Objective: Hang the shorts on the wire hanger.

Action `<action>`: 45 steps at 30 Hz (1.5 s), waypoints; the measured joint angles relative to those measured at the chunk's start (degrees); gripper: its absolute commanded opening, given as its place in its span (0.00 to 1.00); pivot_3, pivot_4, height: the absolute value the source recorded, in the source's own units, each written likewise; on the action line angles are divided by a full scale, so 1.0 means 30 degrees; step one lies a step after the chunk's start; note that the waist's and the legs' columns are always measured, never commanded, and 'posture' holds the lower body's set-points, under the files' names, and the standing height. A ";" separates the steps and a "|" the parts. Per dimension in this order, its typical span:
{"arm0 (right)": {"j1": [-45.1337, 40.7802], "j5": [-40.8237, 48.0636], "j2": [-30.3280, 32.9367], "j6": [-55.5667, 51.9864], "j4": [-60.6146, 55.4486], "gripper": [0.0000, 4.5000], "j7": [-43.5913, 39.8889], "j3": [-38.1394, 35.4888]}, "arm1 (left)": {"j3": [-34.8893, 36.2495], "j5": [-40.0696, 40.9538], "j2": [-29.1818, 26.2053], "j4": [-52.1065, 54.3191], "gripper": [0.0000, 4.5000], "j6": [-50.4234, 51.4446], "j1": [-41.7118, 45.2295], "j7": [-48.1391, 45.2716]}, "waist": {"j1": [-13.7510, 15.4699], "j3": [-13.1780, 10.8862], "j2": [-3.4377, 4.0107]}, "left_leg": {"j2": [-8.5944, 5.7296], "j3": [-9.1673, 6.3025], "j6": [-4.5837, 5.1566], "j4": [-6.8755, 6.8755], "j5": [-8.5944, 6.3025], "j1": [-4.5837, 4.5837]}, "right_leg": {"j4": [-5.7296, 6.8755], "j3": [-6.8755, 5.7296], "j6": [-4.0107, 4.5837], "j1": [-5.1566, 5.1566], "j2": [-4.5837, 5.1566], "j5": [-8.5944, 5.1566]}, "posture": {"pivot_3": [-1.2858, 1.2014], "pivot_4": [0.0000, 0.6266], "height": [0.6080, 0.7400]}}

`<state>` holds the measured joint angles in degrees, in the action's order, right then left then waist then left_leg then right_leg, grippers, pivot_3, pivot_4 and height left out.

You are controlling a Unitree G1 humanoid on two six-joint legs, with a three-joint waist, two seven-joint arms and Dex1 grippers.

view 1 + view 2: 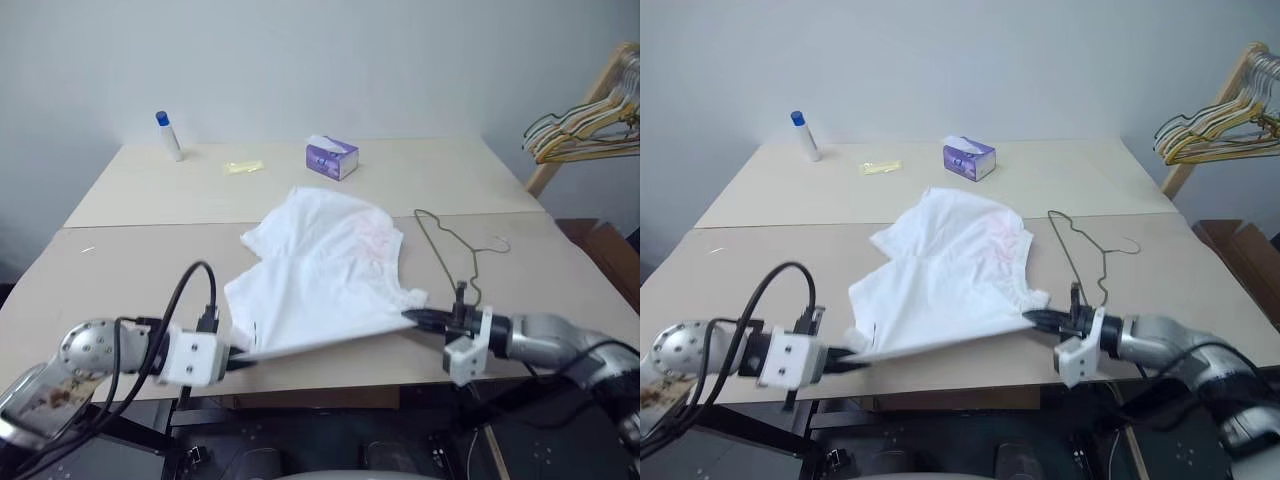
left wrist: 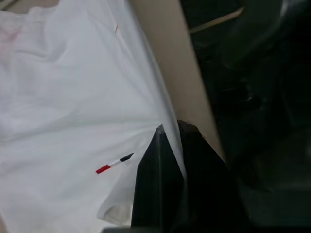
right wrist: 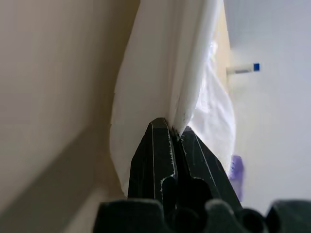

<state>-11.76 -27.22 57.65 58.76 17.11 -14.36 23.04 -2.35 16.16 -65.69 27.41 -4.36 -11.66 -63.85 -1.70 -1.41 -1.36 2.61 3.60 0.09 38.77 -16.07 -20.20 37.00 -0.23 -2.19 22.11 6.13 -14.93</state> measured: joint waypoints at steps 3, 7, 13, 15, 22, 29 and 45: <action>0.1904 0.1293 0.0929 -0.1120 -0.1638 0.16 -0.1217 -0.0637 | -0.0041 -0.0583 0.0329 0.0104 0.11 0.0209 -0.0470 0.0219 | 0.0230 -0.0011 0.0004 | -0.0002 0.0034 0.0011 0.0006 -0.0006 0.0015 | -0.0003 0.0013 0.0004 -0.0006 -0.0007 0.0001 | 0.53 0.04 1.00; 0.3708 0.3514 0.3114 -0.3178 -0.2247 0.46 -0.3330 -0.2181 | -0.0259 -0.0894 0.1074 -0.1200 0.36 0.0263 -0.0620 -0.0122 | 0.0323 -0.0047 0.0038 | 0.0011 0.0046 0.0011 0.0019 -0.0007 0.0040 | -0.0015 0.0029 0.0019 -0.0023 -0.0028 -0.0006 | 0.53 0.05 1.00; 0.7280 1.1128 0.4939 -0.7096 -0.6073 0.92 -0.7051 -0.4510 | 0.1026 0.2011 0.2655 -0.2909 0.71 0.1551 0.1799 -0.0951 | 0.0381 -0.0087 0.0026 | 0.0078 0.0032 0.0012 0.0020 -0.0008 0.0025 | -0.0024 0.0088 0.0030 -0.0015 -0.0148 0.0001 | 0.53 0.05 1.00; 0.8170 1.4225 0.5024 -0.9812 -0.7043 0.99 -0.8046 -0.6193 | 0.2300 0.4330 0.2738 -0.3413 0.71 0.2945 0.2676 -0.1516 | 0.0331 -0.0123 -0.0031 | 0.0097 0.0032 0.0014 0.0019 -0.0010 0.0022 | -0.0024 0.0103 0.0035 -0.0008 -0.0171 0.0004 | 0.53 0.04 1.00; 0.5460 1.8832 0.2649 -2.0656 -0.6957 0.99 -0.7039 -0.8584 | 0.5996 0.9836 0.2378 -0.4854 0.71 0.7982 0.7779 -0.1647 | 0.0245 -0.0199 -0.0150 | 0.0109 0.0063 0.0024 0.0025 -0.0027 0.0007 | -0.0077 0.0204 0.0047 0.0008 -0.0239 0.0020 | 0.52 0.04 1.00; -0.1113 1.6587 -0.0883 -3.1270 -0.4329 0.99 -0.4206 -0.5986 | 0.3306 0.8752 0.4715 -0.4849 0.71 0.9467 1.0104 -0.0569 | 0.0282 -0.0217 -0.0137 | 0.0097 0.0081 0.0024 0.0012 -0.0028 -0.0030 | -0.0095 0.0232 0.0048 0.0047 -0.0269 0.0024 | 0.52 0.02 1.00; -0.7258 1.1802 -0.4095 -3.4301 0.3881 0.02 -0.5276 -0.3912 | 0.1131 0.6348 0.7563 -0.5722 0.71 0.9461 1.1786 -0.0074 | 0.0287 -0.0207 -0.0137 | 0.0080 0.0070 0.0028 0.0043 -0.0030 -0.0100 | -0.0120 0.0232 0.0017 0.0064 -0.0264 0.0040 | 0.52 0.00 1.00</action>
<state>-33.54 8.19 45.36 -44.14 28.76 -30.18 11.30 1.05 35.20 -43.00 10.24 24.03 23.70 -64.07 -0.84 -2.03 -1.77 2.85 3.81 0.18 38.90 -16.16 -20.50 36.64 0.47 -2.14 22.30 5.34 -14.81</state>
